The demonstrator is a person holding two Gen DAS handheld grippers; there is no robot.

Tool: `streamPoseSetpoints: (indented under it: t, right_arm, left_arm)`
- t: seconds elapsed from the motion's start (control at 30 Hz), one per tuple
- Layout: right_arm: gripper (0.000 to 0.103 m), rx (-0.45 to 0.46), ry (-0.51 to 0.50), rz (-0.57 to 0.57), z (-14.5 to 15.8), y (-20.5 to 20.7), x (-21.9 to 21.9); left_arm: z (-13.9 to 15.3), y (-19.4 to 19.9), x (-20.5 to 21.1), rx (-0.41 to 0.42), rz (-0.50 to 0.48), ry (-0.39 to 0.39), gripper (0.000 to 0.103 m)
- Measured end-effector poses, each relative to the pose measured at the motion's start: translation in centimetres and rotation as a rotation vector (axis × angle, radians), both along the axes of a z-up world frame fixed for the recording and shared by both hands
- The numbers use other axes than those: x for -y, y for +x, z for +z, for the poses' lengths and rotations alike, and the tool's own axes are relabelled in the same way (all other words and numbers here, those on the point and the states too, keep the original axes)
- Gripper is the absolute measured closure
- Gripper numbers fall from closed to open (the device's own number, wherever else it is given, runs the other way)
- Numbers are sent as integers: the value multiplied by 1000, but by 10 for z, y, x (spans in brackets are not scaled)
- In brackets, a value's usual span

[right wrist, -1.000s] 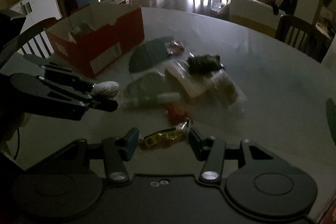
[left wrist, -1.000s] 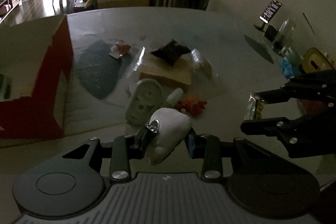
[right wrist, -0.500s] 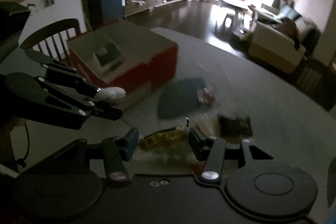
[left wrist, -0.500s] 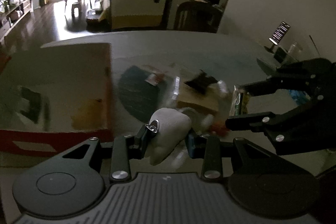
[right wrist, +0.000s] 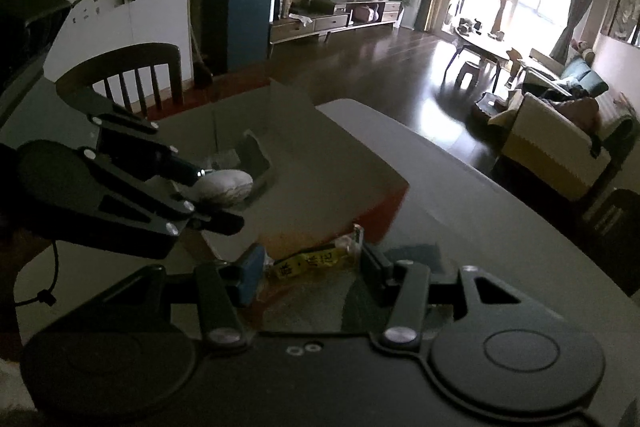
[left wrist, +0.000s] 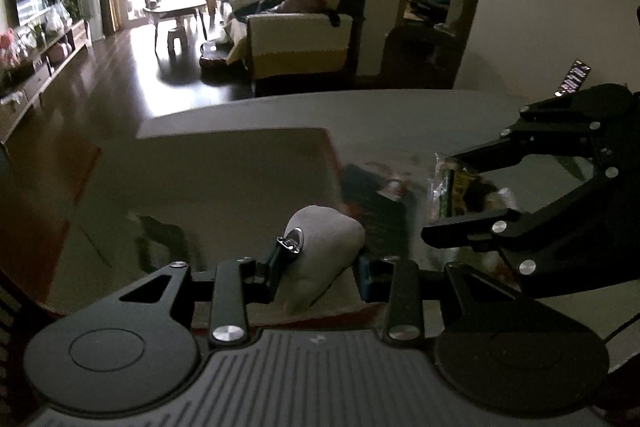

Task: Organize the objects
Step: 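Carry tooth plush in left tool and yellow bar in right tool into box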

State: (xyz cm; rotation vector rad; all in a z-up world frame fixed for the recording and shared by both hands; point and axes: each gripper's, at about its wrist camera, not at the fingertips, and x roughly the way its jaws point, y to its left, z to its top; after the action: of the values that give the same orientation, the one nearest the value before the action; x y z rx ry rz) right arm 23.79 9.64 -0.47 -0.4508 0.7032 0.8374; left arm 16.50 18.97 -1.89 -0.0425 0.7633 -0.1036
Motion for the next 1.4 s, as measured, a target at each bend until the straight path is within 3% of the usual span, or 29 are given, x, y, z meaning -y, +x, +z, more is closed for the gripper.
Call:
streamPoseSetpoints:
  t: [0.37, 0.67, 0.9, 1.4]
  right_arm:
    - [52, 6, -61, -8, -18, 29, -58]
    - [52, -42, -108, -19, -46, 52, -87]
    - [52, -79, -174, -45, -70, 65, -106]
    - [53, -220, -278, -45, -111, 64, -124]
  left_arm:
    - [-6, 43, -56, -14, -6, 111, 68]
    - [-22, 88, -69, -70, -35, 139, 68]
    - [-50, 125, -68, -154, -68, 217, 68]
    - [-90, 169, -62, -352, -108, 152, 68]
